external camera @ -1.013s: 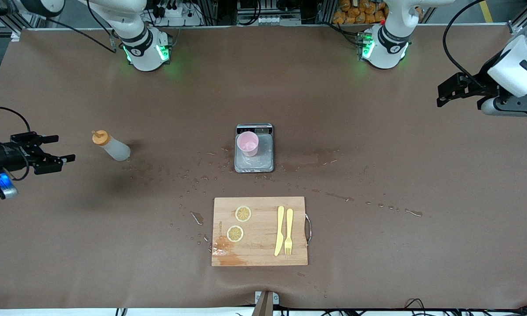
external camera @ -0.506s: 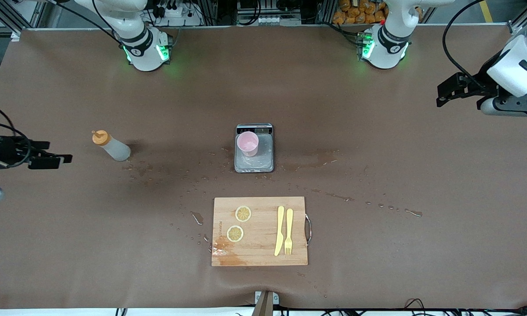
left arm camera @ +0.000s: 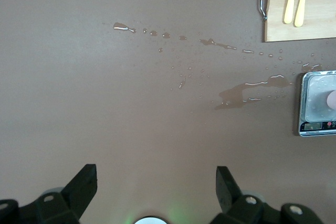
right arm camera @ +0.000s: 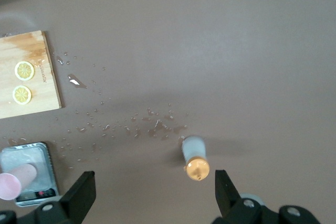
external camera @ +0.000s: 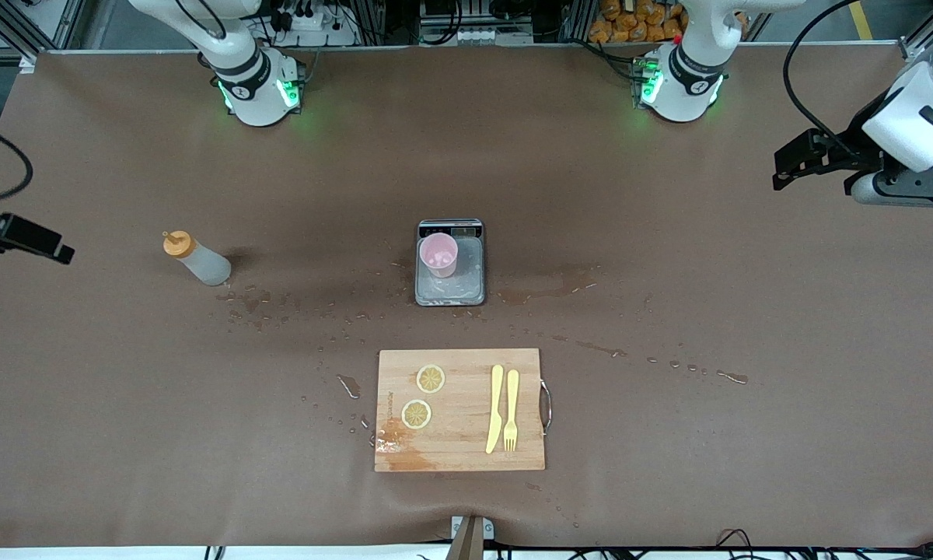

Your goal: Add sauce to pink cup with both arms

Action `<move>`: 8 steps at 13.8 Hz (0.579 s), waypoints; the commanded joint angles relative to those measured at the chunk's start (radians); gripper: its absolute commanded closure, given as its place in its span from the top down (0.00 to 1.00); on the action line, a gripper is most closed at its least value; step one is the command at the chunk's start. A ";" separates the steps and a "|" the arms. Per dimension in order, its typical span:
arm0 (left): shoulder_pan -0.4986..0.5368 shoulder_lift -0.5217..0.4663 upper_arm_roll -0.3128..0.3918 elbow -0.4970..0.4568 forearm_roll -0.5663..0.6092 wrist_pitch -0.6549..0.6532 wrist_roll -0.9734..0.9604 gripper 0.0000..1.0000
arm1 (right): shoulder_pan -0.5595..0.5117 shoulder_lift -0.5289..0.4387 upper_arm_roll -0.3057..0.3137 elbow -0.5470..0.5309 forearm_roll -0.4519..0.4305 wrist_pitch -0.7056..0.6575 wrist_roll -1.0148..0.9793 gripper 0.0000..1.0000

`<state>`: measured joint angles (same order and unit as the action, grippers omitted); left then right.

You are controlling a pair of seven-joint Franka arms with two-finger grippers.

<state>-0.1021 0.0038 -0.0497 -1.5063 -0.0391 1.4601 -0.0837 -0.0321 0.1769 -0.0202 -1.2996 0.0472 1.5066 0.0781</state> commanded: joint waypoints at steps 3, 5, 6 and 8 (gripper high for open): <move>0.004 0.005 0.002 0.015 -0.016 0.002 -0.011 1.00 | -0.012 -0.145 0.025 -0.277 -0.090 0.214 -0.089 1.00; 0.002 0.007 0.002 0.014 -0.015 0.002 -0.011 1.00 | -0.009 -0.146 0.025 -0.280 -0.089 0.214 -0.086 1.00; 0.002 0.007 0.002 0.014 -0.015 0.002 -0.011 1.00 | -0.009 -0.146 0.025 -0.280 -0.087 0.219 -0.086 1.00; 0.002 0.007 0.001 0.015 -0.015 0.002 -0.011 1.00 | -0.006 -0.148 0.025 -0.276 -0.086 0.213 -0.089 1.00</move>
<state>-0.1012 0.0039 -0.0488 -1.5063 -0.0391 1.4605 -0.0837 -0.0349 0.0685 -0.0041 -1.5400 -0.0212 1.7114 0.0032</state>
